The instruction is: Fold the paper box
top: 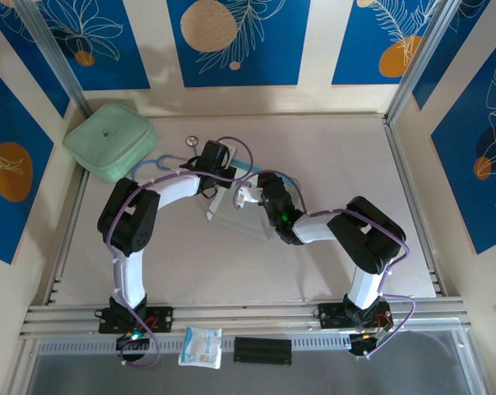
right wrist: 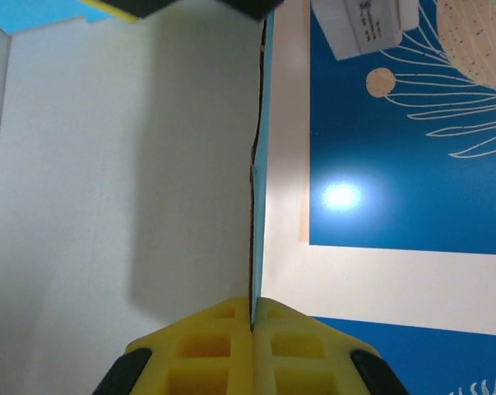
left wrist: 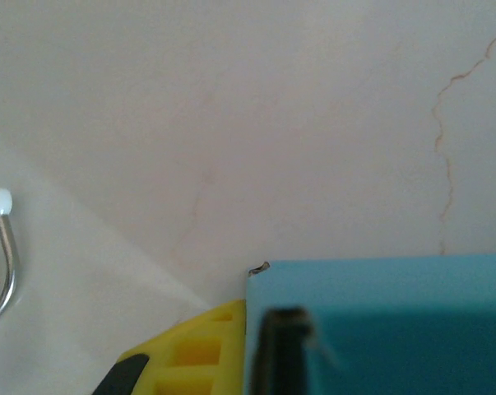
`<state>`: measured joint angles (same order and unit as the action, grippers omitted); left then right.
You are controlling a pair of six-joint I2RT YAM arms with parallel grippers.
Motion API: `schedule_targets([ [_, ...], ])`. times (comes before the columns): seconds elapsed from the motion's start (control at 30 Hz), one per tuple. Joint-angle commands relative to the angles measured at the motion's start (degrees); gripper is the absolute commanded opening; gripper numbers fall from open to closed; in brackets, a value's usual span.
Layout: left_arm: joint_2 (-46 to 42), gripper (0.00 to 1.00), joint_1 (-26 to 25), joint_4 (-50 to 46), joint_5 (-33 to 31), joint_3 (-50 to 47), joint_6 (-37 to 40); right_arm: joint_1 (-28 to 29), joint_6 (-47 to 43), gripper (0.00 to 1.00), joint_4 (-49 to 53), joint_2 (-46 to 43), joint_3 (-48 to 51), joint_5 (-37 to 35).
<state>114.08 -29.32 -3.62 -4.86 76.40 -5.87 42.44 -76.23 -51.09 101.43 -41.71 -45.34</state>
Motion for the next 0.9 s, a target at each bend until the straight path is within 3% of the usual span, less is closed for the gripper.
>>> schedule_targets([
  [0.0, 3.18, 0.06, 0.28, 0.43, -5.20, 2.17, 0.46, 2.08, 4.62, 0.00, 9.82, -0.23, 0.07, 4.15],
  [0.17, 5.46, 0.15, -0.47, 0.92, -5.02, 3.80, 1.45, 2.47, 7.47, 0.00, 12.36, -0.42, -0.26, 4.58],
  [0.4, 7.67, 0.11, -0.76, -2.79, -8.23, 7.46, 2.00, 2.26, 7.88, 0.00, 12.44, -0.53, -0.30, 4.74],
  [0.53, 9.04, 0.17, -0.77, -4.08, -7.76, 9.45, 2.51, 1.95, 8.94, 0.00, 13.40, -0.89, -0.55, 5.17],
  [0.6, 9.39, 0.14, -0.78, -4.02, -7.05, 9.90, 2.95, 1.90, 8.69, 0.00, 13.25, -0.89, -0.65, 5.10],
  [0.67, 9.75, 0.02, -0.82, -4.14, -6.17, 10.40, 3.23, 1.71, 8.72, 0.00, 13.52, -1.07, -0.61, 5.09],
  [0.87, 9.39, 0.00, -1.11, -2.84, -3.39, 10.05, 3.41, 1.17, 10.09, 0.00, 15.48, -1.63, -1.12, 5.09],
])
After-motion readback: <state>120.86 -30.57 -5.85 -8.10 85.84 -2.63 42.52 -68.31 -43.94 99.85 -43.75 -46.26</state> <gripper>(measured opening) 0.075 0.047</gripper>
